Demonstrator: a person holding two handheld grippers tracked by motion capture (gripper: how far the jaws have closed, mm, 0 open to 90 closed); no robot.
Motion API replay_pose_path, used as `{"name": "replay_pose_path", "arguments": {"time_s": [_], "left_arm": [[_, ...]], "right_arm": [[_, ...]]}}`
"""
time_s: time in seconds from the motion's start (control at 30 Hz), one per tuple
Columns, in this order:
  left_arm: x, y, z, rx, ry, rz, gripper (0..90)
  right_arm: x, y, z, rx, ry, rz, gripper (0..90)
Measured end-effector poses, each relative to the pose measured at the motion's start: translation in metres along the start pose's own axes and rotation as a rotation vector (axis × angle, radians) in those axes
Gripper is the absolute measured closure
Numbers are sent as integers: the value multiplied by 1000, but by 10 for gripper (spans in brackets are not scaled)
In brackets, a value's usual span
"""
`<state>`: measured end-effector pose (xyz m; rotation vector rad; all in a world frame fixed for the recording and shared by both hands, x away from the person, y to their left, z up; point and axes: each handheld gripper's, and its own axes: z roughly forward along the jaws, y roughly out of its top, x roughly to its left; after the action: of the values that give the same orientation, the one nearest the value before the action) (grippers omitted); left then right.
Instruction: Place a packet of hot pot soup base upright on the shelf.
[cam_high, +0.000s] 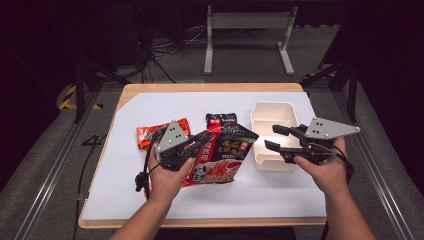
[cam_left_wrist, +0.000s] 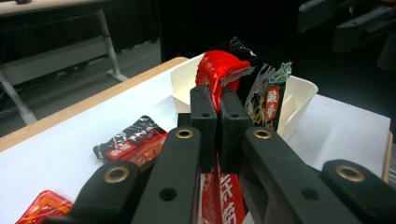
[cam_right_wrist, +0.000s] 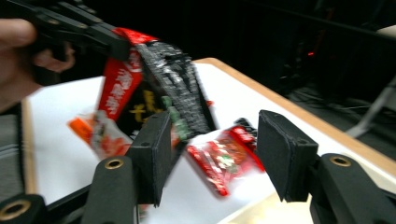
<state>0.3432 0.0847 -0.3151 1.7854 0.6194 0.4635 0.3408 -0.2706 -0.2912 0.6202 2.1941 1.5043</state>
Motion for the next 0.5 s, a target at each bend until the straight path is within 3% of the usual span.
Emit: {"name": "replay_pose_path", "arguments": {"time_s": [0.2,0.5], "left_arm": [[1,0,-1,-10,3,-10,873],[-2,1,-3,-35,-24,-19,873]], "right_arm": [[6,0,8,-11,80,36,453],[10,-7,30,29,70,67,412]]}}
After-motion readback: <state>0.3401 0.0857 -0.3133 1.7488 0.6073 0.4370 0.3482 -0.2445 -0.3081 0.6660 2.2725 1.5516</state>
